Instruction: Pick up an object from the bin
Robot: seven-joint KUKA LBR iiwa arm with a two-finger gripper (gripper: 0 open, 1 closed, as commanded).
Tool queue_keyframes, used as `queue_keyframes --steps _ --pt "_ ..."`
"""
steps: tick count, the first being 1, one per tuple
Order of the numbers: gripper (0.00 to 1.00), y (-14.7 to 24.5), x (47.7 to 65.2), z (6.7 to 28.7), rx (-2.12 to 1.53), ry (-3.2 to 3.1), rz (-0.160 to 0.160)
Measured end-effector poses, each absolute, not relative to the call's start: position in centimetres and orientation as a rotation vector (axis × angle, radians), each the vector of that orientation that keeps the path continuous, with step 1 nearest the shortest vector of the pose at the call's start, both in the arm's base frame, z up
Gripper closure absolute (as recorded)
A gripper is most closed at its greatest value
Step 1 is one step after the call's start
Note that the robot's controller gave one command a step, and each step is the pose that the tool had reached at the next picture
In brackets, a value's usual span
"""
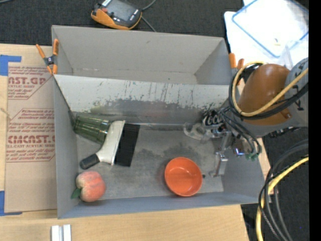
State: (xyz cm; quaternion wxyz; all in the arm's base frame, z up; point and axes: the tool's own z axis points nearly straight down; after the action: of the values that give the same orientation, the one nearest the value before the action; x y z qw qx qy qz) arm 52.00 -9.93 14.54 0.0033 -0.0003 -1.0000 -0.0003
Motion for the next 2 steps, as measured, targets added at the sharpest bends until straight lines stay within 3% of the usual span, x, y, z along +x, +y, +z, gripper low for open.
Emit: queue_keyframes --steps 1,2 --pt "0.0 -9.9 52.2 14.9 0.001 -3.143 0.001" --pt "0.0 -1.8 50.4 7.0 0.036 -3.14 -0.002"
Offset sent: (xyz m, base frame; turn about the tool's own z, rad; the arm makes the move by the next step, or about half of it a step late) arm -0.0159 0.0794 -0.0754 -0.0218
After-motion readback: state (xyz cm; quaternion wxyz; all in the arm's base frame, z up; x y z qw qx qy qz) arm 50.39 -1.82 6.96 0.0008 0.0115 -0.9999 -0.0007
